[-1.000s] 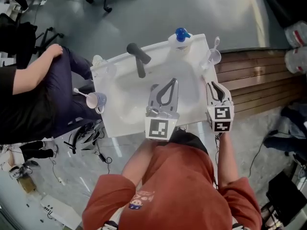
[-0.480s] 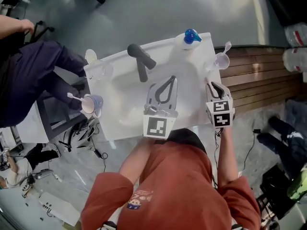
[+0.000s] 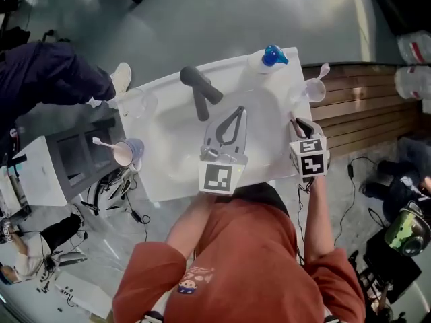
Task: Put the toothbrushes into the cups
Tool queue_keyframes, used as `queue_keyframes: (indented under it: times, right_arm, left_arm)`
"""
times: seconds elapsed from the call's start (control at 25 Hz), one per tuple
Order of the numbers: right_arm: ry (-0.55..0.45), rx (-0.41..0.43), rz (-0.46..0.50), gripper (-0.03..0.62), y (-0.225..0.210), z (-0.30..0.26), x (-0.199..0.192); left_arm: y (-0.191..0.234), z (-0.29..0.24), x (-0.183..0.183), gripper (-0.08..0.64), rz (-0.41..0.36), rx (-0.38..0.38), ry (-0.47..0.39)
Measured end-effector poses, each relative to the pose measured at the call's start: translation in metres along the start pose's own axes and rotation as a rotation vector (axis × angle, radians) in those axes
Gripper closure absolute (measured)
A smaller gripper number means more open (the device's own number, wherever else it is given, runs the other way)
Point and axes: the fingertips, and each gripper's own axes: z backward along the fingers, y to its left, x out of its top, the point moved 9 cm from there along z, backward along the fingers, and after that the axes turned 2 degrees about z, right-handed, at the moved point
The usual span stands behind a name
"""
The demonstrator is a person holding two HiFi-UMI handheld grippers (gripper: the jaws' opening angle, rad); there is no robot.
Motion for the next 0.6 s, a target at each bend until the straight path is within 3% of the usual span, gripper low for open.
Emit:
queue_keyframes:
  times: [0.28,0.48,0.6]
  right_arm:
    - [0.054,0.017,-0.004,0.532,0.000,-0.001,0.005]
    - [0.161,0.038,0.035,0.554,0.002,-0.004,0.014]
    - [0.174,0.023,0.063,0.561,0.005,-0.005,0.016]
  left_arm:
    - [0.003,0.000,0.001,0.541,0.001,-0.011,0.005]
    - [0.002,0.004,0.002,0.541,-0.008,-0.015,0.002]
    - [0.001,0.008,0.004,0.541,-0.009,-0.013,-0.006]
